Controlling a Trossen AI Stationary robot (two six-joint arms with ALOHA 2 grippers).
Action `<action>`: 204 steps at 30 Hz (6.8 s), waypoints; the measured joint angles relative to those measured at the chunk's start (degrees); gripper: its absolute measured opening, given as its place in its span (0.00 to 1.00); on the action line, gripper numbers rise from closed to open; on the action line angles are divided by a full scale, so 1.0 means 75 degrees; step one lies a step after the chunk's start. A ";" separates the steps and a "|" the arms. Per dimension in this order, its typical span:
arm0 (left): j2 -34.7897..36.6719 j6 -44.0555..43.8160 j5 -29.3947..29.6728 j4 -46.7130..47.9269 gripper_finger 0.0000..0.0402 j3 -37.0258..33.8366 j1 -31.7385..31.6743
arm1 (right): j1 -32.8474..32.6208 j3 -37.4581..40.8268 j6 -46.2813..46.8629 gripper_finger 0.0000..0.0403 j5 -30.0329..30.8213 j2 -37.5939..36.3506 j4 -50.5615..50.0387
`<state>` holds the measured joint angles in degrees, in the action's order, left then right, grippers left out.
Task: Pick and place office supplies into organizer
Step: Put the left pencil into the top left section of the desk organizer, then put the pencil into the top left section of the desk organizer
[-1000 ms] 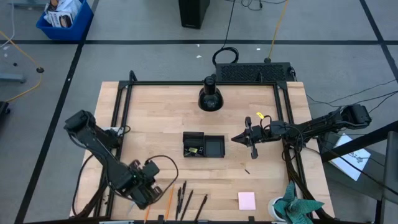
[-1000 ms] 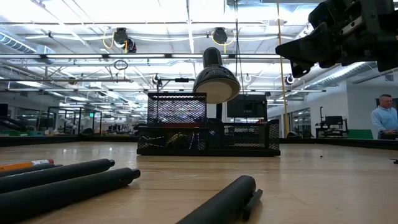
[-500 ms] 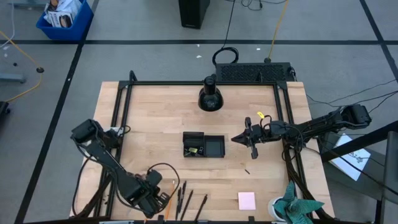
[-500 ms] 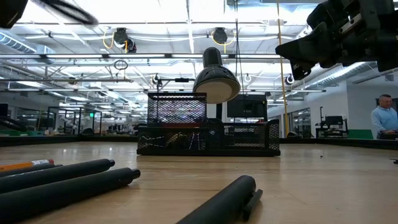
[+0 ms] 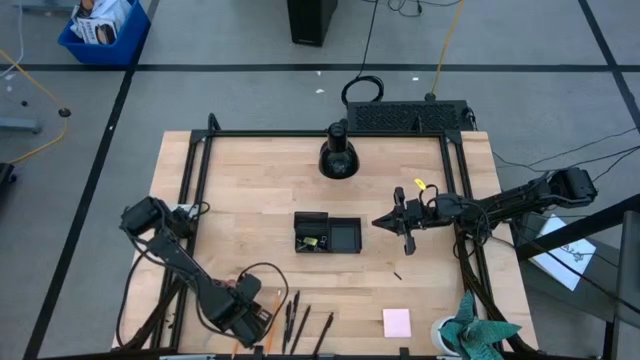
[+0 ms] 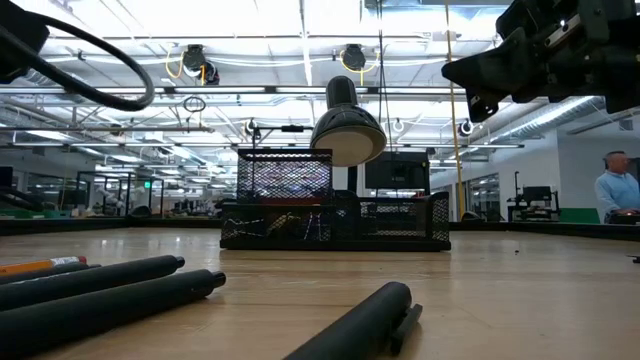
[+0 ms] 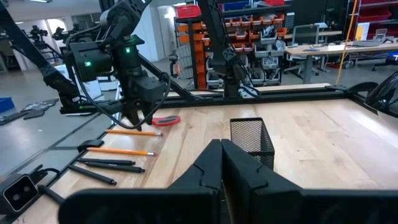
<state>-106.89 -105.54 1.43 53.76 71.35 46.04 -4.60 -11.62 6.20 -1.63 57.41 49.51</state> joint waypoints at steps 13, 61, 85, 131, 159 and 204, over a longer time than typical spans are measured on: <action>-0.0056 0.0481 0.0009 -0.0020 0.49 0.0000 -0.0251 | 0.0000 0.0000 -0.0117 0.00 0.0002 0.0000 -0.0005; -0.0574 0.3423 0.0818 -0.1150 0.02 -0.0007 -0.0403 | 0.0000 0.0003 0.0000 0.00 -0.0003 0.0000 -0.0180; 0.2417 1.4030 0.6327 -0.5819 0.04 0.0029 -0.1478 | 0.0000 0.0003 0.0000 0.00 0.0003 0.0002 -0.0184; 0.2631 1.4268 0.0449 -1.0479 0.03 -0.4073 -0.6146 | 0.0009 0.0006 -0.0519 0.00 0.0050 0.0003 -0.0124; 0.2989 1.3091 0.2215 -0.6999 0.26 -0.2527 -0.4832 | 0.0009 0.0006 -0.0516 0.00 0.0014 0.0003 -0.0146; -0.1201 0.4897 0.1143 0.0106 0.29 0.0921 -0.0642 | 0.0003 0.0003 -0.0115 0.00 0.0017 0.0002 -0.0005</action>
<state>-115.90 -68.81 10.01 54.55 78.26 41.23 -4.58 -11.60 5.34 -1.50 57.42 49.47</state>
